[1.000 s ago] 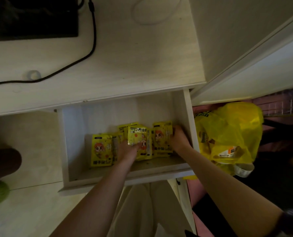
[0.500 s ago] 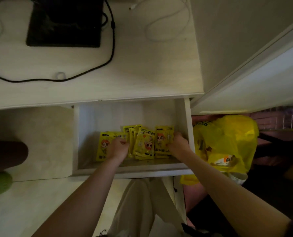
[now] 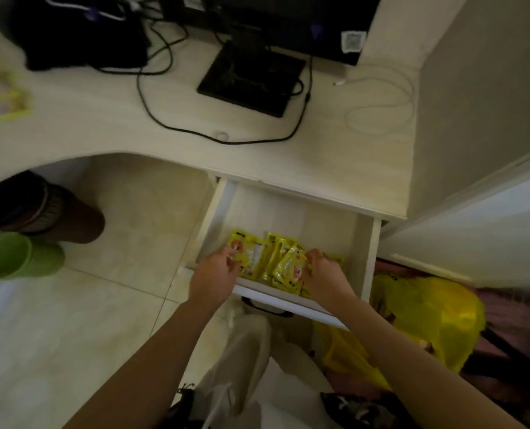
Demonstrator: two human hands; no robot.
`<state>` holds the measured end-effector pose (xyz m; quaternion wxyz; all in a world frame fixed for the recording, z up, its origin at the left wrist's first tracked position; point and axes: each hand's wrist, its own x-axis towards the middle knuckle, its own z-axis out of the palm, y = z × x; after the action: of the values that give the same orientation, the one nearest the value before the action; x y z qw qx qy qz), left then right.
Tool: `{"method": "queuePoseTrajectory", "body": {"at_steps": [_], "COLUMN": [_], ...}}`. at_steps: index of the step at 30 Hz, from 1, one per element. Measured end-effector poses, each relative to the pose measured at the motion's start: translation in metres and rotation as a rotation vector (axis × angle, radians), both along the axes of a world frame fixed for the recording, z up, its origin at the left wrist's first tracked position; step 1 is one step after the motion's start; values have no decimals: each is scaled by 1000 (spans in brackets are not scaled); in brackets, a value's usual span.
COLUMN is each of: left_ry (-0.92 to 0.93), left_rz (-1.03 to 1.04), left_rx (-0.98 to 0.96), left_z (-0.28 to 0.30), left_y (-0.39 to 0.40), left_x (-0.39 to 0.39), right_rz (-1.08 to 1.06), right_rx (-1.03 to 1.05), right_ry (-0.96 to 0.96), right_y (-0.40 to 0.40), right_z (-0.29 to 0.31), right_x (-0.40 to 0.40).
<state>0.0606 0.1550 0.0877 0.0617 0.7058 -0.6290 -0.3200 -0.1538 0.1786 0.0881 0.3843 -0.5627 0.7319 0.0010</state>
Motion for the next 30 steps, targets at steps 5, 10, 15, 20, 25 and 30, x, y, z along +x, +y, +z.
{"method": "queuePoseTrajectory", "body": {"at_steps": [5,10,15,20,25,30], "left_ry": [-13,-74,-89,-118,-166,-205], "left_rz": [99,246,380,475,542,568], "left_rx": [-108,-110,-82,-60,-67,-94], "left_z": [15,22,25,26,31,37], "left_y": [33,64,93,117,130,127], "left_x": [46,92,147,215,289,356], "right_rz": [294,485,633,755,815,833], "right_rx": [-69,-118,-168,-181,-198,-203], "right_ry": [113,73,58,55,41,6], "right_y": [-7,-12,-11,-12,-15,-24], "right_z": [17,27,32,33,38,46], "right_x": [51,112,181,257,335,404]}}
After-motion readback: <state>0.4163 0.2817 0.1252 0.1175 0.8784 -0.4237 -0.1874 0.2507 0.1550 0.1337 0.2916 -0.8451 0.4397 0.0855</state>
